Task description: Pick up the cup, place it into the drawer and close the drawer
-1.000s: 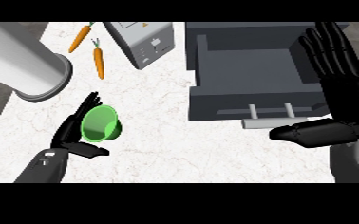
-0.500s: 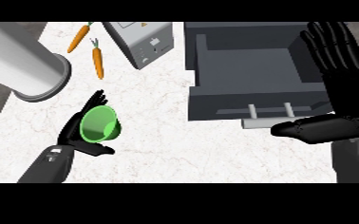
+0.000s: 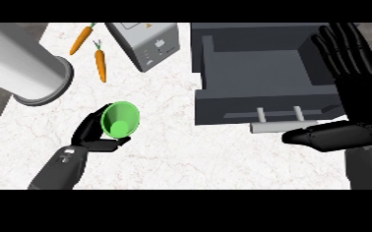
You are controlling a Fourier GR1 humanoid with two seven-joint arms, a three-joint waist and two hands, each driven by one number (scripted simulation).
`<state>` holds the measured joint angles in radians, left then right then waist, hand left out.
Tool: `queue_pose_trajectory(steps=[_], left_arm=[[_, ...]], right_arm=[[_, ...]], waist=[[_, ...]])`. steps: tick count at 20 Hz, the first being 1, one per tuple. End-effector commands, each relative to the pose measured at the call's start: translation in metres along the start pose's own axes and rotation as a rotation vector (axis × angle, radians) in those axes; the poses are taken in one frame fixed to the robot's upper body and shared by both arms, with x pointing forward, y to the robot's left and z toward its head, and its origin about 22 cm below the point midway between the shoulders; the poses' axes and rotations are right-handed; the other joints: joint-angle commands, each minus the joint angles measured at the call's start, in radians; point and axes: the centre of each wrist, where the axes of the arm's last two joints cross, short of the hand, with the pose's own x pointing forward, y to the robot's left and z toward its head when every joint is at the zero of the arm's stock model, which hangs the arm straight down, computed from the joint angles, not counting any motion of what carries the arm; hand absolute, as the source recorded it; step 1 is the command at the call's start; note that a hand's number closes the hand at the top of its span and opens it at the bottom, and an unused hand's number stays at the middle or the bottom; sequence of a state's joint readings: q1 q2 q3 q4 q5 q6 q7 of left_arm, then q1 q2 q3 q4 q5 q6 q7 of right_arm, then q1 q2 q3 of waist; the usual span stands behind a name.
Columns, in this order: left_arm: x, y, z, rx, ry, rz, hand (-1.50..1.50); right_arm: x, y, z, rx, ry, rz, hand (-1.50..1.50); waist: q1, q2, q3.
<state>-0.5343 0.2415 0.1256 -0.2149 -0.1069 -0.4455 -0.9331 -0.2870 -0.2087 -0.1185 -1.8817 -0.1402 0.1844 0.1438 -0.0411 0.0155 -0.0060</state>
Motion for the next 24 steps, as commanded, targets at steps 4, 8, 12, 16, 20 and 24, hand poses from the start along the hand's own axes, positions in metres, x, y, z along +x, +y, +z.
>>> queue_pose_trajectory(steps=[4,8,12,16,20,24], left_arm=[[-0.002,-0.003,0.004,0.035,-0.288,-0.093,1.5],[0.001,-0.01,-0.009,0.171,-0.394,-0.117,1.5],[-0.011,-0.037,-0.015,0.5,-0.385,-0.134,1.5],[0.005,-0.022,-0.026,0.49,-0.518,-0.026,1.5],[0.019,-0.039,-0.053,0.345,-0.528,0.0,1.5],[0.065,-0.042,-0.1,0.264,-0.557,-0.025,1.5]], right_arm=[[-0.014,-0.009,0.007,0.0,0.027,0.026,-1.5],[-0.006,-0.023,0.008,-0.012,0.009,0.011,-1.5],[-0.003,-0.011,0.001,-0.024,-0.001,-0.003,-1.5],[0.008,-0.017,0.005,-0.028,0.011,0.016,-1.5],[0.006,-0.016,0.004,-0.023,0.016,0.02,-1.5],[-0.009,-0.022,0.012,-0.033,0.022,0.03,-1.5]], waist=[[0.011,0.001,0.001],[0.005,0.0,0.002],[0.02,-0.005,0.002],[0.018,-0.01,0.003],[0.035,-0.018,0.006],[0.041,-0.019,0.007]])
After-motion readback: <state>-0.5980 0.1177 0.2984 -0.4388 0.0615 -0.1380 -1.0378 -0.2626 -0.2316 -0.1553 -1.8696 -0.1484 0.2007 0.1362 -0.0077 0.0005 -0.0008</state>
